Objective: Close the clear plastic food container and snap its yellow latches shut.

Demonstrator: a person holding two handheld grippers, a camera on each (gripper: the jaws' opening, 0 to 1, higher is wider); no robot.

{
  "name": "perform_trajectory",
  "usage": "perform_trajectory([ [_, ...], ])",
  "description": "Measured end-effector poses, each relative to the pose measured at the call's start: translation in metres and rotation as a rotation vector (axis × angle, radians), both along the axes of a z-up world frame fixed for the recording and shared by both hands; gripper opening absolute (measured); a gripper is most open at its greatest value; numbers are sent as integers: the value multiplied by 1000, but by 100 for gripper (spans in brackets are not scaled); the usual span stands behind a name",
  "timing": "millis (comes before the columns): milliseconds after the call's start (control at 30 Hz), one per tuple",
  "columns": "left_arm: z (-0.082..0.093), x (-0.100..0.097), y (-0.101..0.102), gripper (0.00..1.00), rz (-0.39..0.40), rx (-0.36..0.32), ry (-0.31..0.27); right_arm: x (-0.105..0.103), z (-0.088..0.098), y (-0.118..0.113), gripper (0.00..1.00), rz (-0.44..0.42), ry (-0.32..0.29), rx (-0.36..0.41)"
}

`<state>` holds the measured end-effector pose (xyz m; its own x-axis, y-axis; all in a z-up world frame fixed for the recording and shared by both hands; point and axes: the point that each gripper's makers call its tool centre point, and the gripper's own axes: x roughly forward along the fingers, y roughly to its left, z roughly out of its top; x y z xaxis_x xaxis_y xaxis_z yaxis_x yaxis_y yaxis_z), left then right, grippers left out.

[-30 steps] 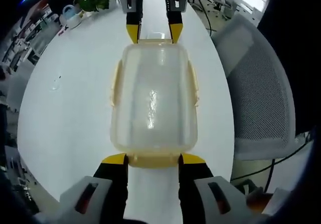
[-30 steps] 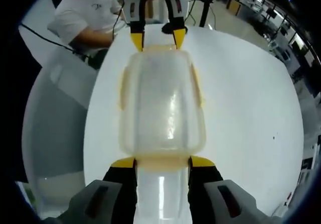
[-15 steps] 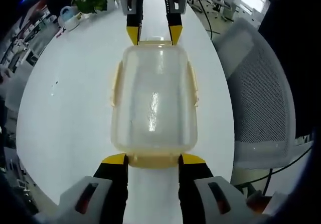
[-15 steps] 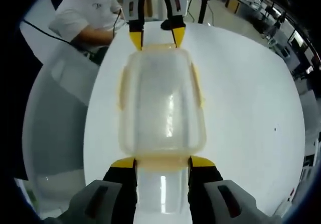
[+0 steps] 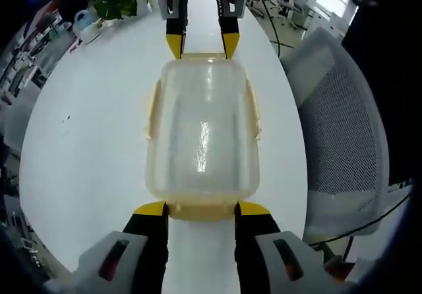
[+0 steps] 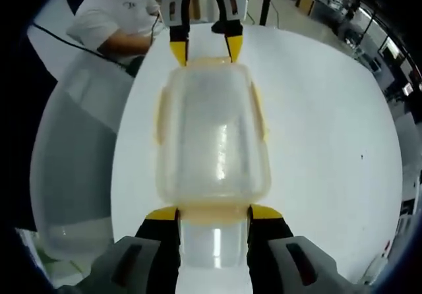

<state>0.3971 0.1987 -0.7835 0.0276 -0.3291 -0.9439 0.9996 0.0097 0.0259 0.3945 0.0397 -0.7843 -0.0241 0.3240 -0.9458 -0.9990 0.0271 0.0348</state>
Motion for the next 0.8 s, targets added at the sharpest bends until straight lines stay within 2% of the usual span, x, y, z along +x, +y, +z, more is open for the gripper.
perform_trajectory([
  [800, 0, -4, -40, 38, -1, 2, 8, -3, -6, -41, 37, -5, 1, -10],
])
